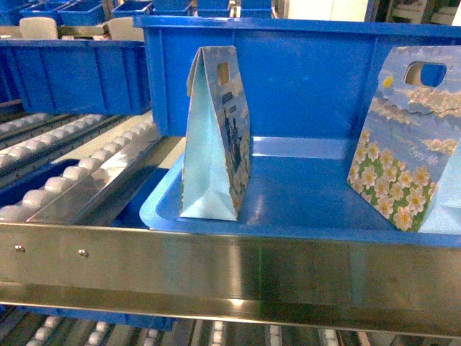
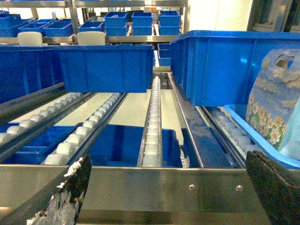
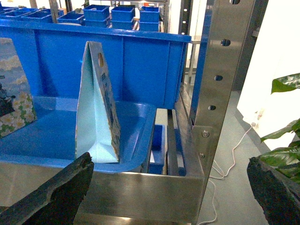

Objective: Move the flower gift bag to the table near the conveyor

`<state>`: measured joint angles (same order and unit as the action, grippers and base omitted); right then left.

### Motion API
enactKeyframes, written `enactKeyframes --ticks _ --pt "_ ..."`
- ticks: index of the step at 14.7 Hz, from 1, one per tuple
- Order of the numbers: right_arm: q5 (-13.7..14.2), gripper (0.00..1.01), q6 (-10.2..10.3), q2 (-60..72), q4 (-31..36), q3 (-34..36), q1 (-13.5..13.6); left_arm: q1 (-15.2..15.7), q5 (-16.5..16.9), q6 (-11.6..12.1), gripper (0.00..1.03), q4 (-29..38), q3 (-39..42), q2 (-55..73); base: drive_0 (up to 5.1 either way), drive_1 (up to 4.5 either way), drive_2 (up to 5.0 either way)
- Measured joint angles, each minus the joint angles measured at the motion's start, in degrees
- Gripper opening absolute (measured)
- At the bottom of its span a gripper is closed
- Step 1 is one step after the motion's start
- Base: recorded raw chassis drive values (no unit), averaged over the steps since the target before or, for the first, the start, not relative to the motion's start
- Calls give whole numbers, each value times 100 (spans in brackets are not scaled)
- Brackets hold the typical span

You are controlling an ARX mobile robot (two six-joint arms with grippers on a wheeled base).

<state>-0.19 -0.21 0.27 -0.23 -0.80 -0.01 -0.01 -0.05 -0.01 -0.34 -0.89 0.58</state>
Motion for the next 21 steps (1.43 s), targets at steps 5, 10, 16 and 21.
enactKeyframes --ticks 5,10,16,21 --pt "0 98 0 0 0 0 0 0 0 0 98 0 0 0 0 0 0" --pt "0 98 0 0 0 0 0 0 0 -2 98 -2 0 0 0 0 0" --pt "13 98 -2 140 343 0 81 107 234 -153 98 -203 9 -68 0 0 0" --pt "-105 98 83 2297 1954 -330 37 898 1392 -256 98 2177 -129 2245 0 0 0"
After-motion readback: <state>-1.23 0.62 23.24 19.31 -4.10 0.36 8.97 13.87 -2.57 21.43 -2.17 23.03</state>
